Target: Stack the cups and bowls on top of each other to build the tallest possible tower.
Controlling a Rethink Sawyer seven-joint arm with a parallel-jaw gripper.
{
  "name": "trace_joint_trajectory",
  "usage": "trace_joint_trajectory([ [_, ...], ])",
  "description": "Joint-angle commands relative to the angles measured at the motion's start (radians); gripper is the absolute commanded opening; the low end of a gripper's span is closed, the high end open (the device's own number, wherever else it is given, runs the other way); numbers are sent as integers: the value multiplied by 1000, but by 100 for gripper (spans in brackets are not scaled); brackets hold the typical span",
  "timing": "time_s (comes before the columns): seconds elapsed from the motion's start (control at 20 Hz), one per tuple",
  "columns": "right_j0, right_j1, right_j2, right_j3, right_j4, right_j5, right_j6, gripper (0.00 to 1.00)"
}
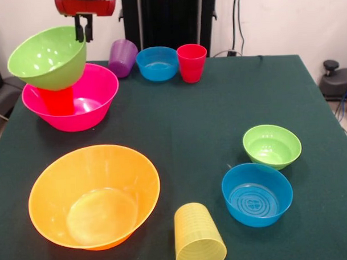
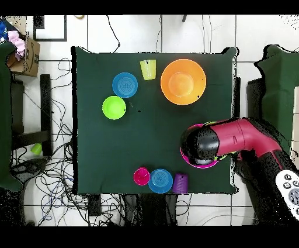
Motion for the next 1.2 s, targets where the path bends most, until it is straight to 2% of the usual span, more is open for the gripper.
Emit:
trace_joint_trajectory([
  [0.05,6,-1,4,-34,-80,42,-323,0],
  [0.2,13,60,-16,-46,-130,4,-295,0],
  [0.7,19,128,-30,-54,-199,-43,-251,0],
  [0.9,19,143,-34,-60,-228,-53,-241,0],
  [1.2,2,141,-24,-54,-235,-59,-248,0],
])
